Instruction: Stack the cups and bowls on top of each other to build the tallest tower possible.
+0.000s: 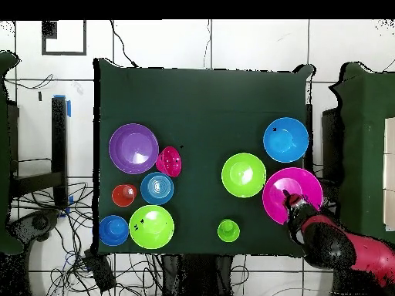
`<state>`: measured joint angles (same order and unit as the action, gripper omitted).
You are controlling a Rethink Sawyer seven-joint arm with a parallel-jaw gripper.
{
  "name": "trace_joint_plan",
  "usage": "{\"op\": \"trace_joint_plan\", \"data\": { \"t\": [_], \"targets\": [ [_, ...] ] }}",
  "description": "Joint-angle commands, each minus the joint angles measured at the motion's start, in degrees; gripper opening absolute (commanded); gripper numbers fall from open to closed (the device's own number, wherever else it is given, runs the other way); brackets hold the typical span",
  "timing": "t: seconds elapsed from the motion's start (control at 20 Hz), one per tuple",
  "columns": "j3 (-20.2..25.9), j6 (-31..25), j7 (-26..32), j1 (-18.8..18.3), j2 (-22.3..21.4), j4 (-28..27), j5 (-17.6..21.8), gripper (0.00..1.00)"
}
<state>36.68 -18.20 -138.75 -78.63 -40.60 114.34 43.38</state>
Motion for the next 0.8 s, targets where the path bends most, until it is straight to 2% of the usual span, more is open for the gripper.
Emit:
{"op": "trace_joint_plan", "data": {
  "t": [0.05,0.2,0.5,0.8],
  "targets": [
    [5.2,-5.2,11.4,2.2,2.1,3.3,0.3,1.0],
    [4.8,-2.7,9.4,3.3,4.3,2.7,1.7,1.0],
    [6.3,-0.8,8.6,2.1,6.3,3.0,1.9,1.0],
    [6.3,1.3,7.1,2.7,8.5,2.7,3.0,1.0]
  ]
}}
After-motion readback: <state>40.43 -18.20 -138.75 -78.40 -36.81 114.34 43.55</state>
